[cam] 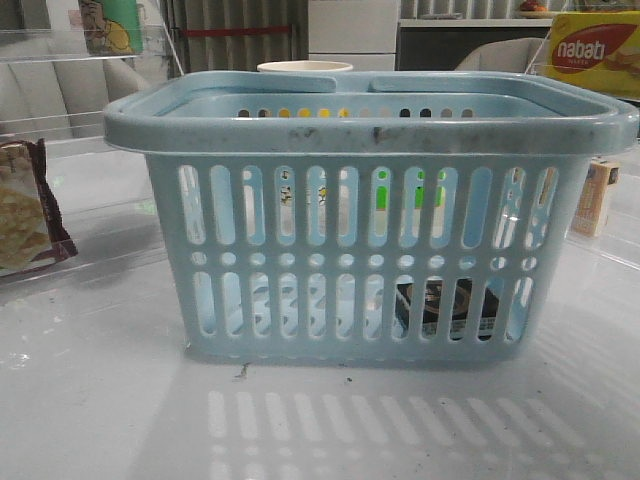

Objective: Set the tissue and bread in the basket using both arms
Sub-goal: 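Lower the bread roll into the blue basket and open the left gripper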

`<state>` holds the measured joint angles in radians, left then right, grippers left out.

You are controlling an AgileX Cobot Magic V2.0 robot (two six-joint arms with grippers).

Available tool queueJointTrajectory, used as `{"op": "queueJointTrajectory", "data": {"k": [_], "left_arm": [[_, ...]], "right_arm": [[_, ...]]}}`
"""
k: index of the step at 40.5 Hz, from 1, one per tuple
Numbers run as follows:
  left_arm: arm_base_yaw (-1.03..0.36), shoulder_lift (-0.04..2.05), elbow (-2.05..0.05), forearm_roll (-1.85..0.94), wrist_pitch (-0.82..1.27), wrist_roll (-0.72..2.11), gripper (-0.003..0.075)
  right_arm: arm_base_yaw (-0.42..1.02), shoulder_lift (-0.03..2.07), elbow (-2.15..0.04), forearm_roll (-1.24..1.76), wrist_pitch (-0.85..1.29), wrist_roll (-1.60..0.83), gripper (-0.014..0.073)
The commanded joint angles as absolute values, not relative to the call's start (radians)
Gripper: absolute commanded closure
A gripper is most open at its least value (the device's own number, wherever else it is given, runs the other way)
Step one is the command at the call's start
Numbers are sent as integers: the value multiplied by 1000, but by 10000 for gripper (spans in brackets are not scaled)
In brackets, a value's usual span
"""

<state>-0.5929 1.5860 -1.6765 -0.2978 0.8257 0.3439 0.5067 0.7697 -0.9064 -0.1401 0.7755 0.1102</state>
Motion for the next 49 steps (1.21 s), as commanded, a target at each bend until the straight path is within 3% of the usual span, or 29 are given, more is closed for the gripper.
{"op": "queueJointTrajectory", "data": {"k": [1, 8, 11, 18, 22, 36, 49], "left_arm": [[-620, 1545, -1628, -317, 675, 347, 629], [-619, 1565, -1525, -313, 600, 347, 629], [-615, 1577, -1508, -306, 591, 347, 592], [-613, 1609, -1504, -306, 593, 347, 356], [-613, 1602, -1504, -306, 605, 347, 281], [-613, 1421, -1469, -306, 682, 347, 277], [-613, 1119, -1202, -306, 681, 347, 277]], "right_arm": [[505, 764, -932, -163, 706, 109, 34], [505, 764, -932, -163, 706, 109, 34], [505, 764, -932, -163, 706, 109, 34], [505, 764, -932, -163, 706, 109, 34], [505, 764, -932, -163, 706, 109, 34], [505, 764, -932, -163, 706, 109, 34], [505, 764, -932, -163, 706, 109, 34]]}}
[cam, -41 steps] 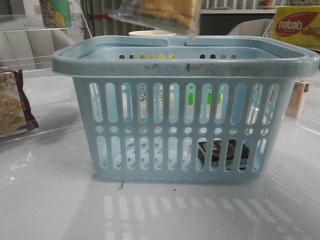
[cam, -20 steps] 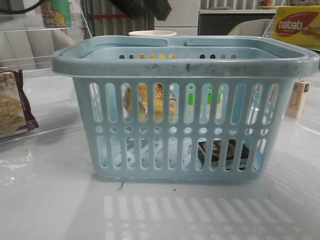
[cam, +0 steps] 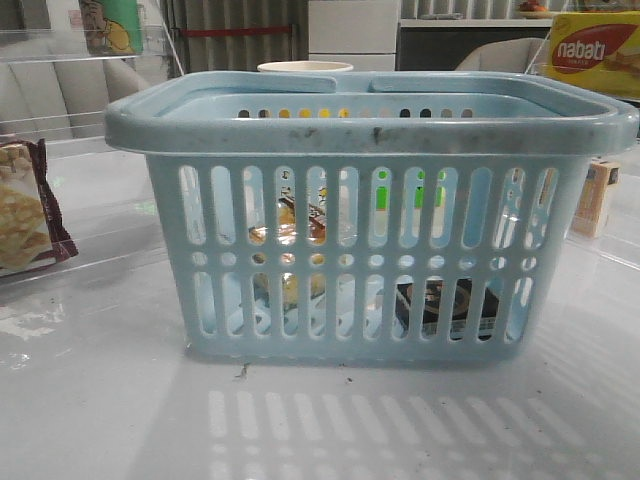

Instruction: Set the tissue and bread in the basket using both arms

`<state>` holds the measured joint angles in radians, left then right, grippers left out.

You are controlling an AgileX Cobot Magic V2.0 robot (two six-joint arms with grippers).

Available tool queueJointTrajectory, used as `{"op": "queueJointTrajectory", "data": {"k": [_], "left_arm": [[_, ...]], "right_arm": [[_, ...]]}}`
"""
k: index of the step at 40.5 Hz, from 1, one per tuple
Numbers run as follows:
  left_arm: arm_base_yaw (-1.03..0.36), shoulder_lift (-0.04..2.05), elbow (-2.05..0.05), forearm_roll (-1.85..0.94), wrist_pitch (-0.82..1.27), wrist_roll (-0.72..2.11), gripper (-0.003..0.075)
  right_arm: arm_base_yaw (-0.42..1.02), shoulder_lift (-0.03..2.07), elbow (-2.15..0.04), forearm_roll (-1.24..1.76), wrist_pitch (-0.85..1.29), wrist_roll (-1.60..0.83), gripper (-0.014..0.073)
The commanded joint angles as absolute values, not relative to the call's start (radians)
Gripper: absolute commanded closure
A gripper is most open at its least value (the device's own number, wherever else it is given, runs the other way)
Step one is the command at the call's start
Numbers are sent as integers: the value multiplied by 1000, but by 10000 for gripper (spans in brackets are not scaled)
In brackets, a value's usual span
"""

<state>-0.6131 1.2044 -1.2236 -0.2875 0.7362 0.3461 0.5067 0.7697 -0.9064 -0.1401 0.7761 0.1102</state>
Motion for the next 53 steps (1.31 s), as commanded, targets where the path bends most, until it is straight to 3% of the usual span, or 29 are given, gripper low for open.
{"op": "queueJointTrajectory", "data": {"k": [1, 14, 21, 41, 45, 53], "left_arm": [[-613, 1094, -1180, -306, 681, 347, 277], [-613, 834, -935, -287, 682, 333, 278], [-613, 748, -847, -141, 684, 181, 303], [-613, 736, -811, -76, 684, 122, 319], [-613, 736, -811, -76, 684, 122, 319], [-613, 736, -811, -75, 684, 124, 320]], "right_arm": [[505, 764, -932, -163, 706, 109, 34], [505, 764, -932, -163, 711, 109, 34], [505, 764, -932, -167, 747, 108, 34], [505, 505, -720, -166, 772, 98, 34], [505, 438, -667, -166, 774, 95, 95], [505, 396, -614, -163, 799, 95, 358]]}}
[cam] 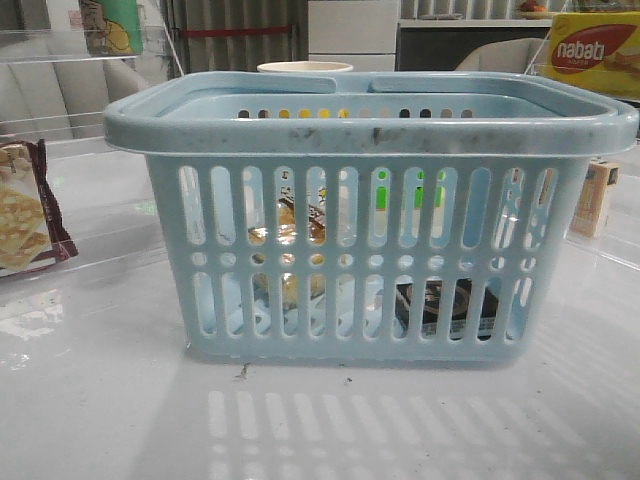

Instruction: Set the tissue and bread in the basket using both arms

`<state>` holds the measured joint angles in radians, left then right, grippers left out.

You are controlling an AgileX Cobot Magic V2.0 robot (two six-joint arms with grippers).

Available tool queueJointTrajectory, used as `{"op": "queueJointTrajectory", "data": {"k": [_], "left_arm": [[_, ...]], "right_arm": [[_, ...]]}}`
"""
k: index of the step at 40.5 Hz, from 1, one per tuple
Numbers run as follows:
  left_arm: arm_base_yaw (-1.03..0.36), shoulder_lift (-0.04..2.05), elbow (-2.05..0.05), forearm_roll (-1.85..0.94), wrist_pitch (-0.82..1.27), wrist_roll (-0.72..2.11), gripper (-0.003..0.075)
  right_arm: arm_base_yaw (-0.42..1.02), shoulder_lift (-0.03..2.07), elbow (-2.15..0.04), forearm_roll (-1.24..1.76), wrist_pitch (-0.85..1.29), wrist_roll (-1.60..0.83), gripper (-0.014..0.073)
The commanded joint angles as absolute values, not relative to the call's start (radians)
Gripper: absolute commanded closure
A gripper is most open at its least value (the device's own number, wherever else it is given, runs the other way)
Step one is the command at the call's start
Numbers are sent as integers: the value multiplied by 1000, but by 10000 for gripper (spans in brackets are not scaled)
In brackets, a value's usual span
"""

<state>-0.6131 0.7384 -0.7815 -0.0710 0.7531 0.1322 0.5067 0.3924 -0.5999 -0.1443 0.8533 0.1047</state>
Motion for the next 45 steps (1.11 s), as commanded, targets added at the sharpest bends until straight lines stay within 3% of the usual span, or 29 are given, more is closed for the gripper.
{"op": "queueJointTrajectory", "data": {"k": [1, 7, 12, 20, 45], "left_arm": [[-613, 736, -811, -75, 684, 124, 320], [-613, 736, -811, -75, 684, 124, 352], [-613, 736, -811, -75, 684, 124, 455], [-613, 736, -811, -75, 684, 124, 631], [-613, 736, -811, -74, 686, 124, 629]], "right_arm": [[505, 397, -610, -160, 804, 95, 384], [505, 397, -594, -136, 806, 95, 473], [505, 397, -588, -136, 806, 95, 536], [505, 397, -588, -136, 804, 88, 537], [505, 397, -588, -137, 812, 88, 537]]}}
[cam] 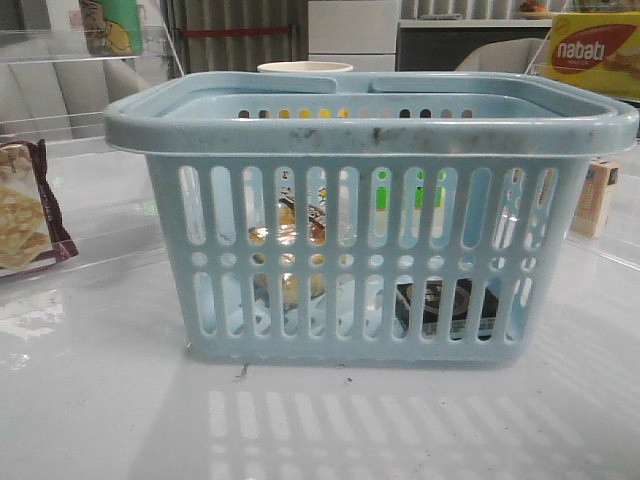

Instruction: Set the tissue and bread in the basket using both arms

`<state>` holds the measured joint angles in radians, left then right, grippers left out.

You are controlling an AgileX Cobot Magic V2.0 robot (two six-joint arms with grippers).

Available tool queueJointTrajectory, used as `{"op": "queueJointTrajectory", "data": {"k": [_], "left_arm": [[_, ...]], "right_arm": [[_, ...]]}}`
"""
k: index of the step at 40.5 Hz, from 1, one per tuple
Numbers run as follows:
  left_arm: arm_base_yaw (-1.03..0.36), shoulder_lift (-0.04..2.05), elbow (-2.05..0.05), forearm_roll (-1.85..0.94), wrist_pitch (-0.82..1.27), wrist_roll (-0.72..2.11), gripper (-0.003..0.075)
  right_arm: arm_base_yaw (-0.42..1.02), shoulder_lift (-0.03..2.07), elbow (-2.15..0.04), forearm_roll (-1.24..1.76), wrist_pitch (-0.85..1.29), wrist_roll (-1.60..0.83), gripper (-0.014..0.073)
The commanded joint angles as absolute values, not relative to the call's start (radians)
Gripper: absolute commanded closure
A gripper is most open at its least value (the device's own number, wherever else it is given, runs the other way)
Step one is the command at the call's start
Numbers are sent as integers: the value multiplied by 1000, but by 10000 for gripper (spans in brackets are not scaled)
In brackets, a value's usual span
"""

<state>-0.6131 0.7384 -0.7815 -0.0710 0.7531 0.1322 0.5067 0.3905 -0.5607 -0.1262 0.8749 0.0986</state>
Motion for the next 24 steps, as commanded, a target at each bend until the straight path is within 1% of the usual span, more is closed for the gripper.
{"op": "queueJointTrajectory", "data": {"k": [1, 5, 11, 14, 19, 24], "left_arm": [[-613, 729, -811, -76, 686, 124, 629], [-597, 712, -811, -74, 684, 124, 629], [-493, 651, -792, -69, 653, 134, 629], [-428, 603, -739, -69, 551, 134, 629], [-311, 507, -593, -71, 298, 134, 629], [-207, 377, -414, -76, 141, 134, 629]], "right_arm": [[505, 397, -588, -137, 812, 88, 537], [505, 397, -588, -137, 810, 88, 537], [505, 397, -588, -137, 810, 88, 537], [505, 397, -588, -137, 810, 88, 537], [505, 397, -588, -137, 810, 88, 537], [505, 397, -588, -137, 810, 88, 537]]}}
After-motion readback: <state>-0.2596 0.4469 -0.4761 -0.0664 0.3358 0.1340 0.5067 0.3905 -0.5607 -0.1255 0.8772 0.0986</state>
